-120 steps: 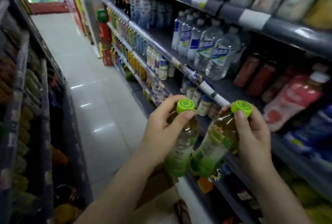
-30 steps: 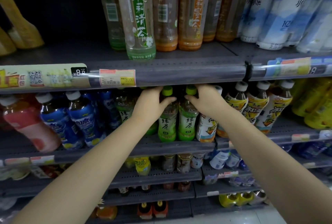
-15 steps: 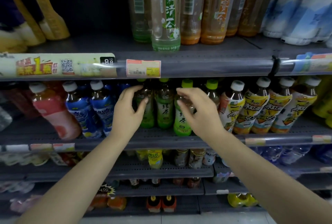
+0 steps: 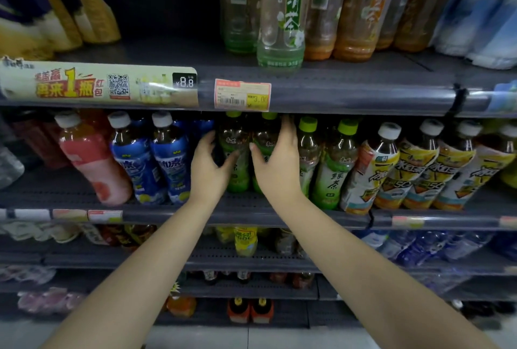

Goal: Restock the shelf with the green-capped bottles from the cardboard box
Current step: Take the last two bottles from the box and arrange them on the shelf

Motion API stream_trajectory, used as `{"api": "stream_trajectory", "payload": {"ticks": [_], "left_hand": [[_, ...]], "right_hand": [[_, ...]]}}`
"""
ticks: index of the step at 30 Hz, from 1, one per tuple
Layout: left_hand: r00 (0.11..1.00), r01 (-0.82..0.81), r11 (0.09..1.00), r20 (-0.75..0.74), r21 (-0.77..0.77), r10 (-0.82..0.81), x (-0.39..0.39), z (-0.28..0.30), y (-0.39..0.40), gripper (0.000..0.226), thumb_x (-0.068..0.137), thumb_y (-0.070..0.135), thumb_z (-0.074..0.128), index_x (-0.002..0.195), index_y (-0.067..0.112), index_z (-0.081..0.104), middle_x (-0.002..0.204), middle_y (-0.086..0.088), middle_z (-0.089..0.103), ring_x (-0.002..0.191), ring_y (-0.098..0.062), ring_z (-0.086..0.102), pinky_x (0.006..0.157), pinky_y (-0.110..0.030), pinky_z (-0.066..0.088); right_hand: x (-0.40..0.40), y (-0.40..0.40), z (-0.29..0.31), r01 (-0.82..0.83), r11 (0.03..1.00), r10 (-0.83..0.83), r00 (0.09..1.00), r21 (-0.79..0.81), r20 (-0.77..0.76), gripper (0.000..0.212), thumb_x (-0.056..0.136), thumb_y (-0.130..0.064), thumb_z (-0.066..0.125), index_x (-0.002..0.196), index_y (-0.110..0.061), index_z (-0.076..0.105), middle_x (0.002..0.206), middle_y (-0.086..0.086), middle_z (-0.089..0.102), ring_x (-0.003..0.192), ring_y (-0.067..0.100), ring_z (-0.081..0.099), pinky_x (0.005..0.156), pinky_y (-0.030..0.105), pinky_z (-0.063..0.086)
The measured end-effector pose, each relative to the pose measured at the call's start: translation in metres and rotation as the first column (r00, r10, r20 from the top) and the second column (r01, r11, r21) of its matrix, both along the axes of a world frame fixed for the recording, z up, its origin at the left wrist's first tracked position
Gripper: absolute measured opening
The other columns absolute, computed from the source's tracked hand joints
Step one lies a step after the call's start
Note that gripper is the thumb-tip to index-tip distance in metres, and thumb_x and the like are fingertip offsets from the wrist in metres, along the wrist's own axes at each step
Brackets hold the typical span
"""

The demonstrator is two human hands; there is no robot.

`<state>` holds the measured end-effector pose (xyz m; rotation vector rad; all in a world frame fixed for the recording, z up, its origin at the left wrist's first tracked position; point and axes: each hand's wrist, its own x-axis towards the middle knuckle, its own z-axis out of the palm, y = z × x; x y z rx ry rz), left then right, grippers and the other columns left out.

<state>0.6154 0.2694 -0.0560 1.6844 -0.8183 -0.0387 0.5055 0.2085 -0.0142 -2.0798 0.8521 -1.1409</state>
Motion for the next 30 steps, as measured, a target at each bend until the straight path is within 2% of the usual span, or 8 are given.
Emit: {"api": "stream_trajectory", "payload": {"ticks": [2,4,7,11,16,22,25,30], "left_hand": [[1.0,-0.017,1.0,-0.007,0.007,0.017,-0.002,0.0,-0.006,0.066,0.081,0.021,0.071,0.137,0.011,0.04,0.128,0.006,0.047,0.117,-0.005,0.042,0.094,-0.021,0.036],[0.999,-0.032,0.999,-0.011,-0.002,0.032,-0.001,-0.004,-0.011,0.071,0.076,0.026,0.075,0.136,0.011,0.04,0.134,-0.004,0.049,0.121,-0.011,0.045,0.098,-0.026,0.039],[0.998,-0.07,0.998,-0.007,0.0,0.07,0.0,-0.007,-0.018,0.077,0.071,0.026,0.079,0.135,0.01,0.04,0.131,-0.014,0.046,0.122,-0.025,0.048,0.104,-0.038,0.04],[0.995,-0.098,0.995,0.021,0.003,0.098,0.001,-0.005,-0.022,0.075,0.07,0.02,0.08,0.134,0.008,0.042,0.129,-0.017,0.044,0.118,-0.023,0.045,0.097,-0.023,0.034],[0.996,-0.077,0.997,0.04,-0.002,0.077,0.008,-0.011,-0.018,0.073,0.07,0.022,0.08,0.132,0.007,0.043,0.128,-0.016,0.044,0.117,-0.018,0.044,0.097,-0.02,0.033],[0.998,-0.035,0.999,0.053,0.034,0.033,0.015,-0.009,-0.012,0.072,0.07,0.026,0.08,0.13,0.009,0.045,0.125,-0.011,0.047,0.118,-0.026,0.05,0.103,-0.038,0.042],[0.999,-0.018,1.0,0.045,0.006,0.018,0.013,-0.009,-0.005,0.068,0.071,0.03,0.078,0.129,0.019,0.045,0.121,0.001,0.045,0.118,-0.024,0.052,0.102,-0.045,0.044],[0.999,-0.011,0.998,0.046,-0.059,0.014,0.013,-0.006,0.005,0.059,0.068,0.041,0.074,0.113,0.056,0.041,0.114,0.018,0.048,0.116,-0.019,0.054,0.101,-0.045,0.046]], "right_hand": [[0.008,-0.002,0.0,0.054,0.999,-0.054,0.999,-0.002,-0.009,0.08,0.084,-0.02,0.066,0.146,-0.003,0.018,0.15,0.015,0.03,0.139,0.025,0.031,0.108,0.022,0.027],[0.014,-0.002,-0.001,0.067,0.998,-0.067,0.998,0.007,-0.004,0.079,0.084,-0.017,0.066,0.146,-0.001,0.019,0.147,0.018,0.034,0.137,0.027,0.035,0.108,0.024,0.029],[0.016,-0.003,-0.001,0.103,0.995,-0.103,0.995,0.005,-0.003,0.073,0.085,-0.014,0.065,0.144,0.0,0.023,0.141,0.018,0.039,0.131,0.027,0.041,0.1,0.016,0.028],[0.014,-0.008,0.006,0.127,0.991,-0.129,0.99,-0.043,-0.053,0.062,0.086,-0.014,0.063,0.139,-0.001,0.033,0.135,0.019,0.041,0.124,0.029,0.044,0.096,0.017,0.031],[0.013,-0.017,0.012,0.147,0.988,-0.15,0.987,-0.05,-0.061,0.051,0.084,-0.012,0.065,0.129,-0.002,0.044,0.128,0.019,0.048,0.119,0.031,0.047,0.088,0.015,0.03],[0.016,-0.013,0.012,0.115,0.992,-0.118,0.992,0.053,0.043,0.048,0.085,-0.015,0.066,0.124,-0.002,0.042,0.111,0.016,0.065,0.1,0.03,0.064,0.069,0.013,0.036],[0.017,-0.015,0.013,0.125,0.992,-0.125,0.988,0.013,0.088,0.043,0.082,-0.019,0.069,0.118,-0.005,0.051,0.112,0.013,0.067,0.102,0.027,0.063,0.076,0.013,0.038],[0.012,-0.01,0.012,0.026,0.999,-0.021,0.992,-0.035,0.123,0.025,0.085,-0.015,0.066,0.109,-0.01,0.063,0.105,0.005,0.07,0.098,0.009,0.059,0.077,-0.002,0.034]]}}
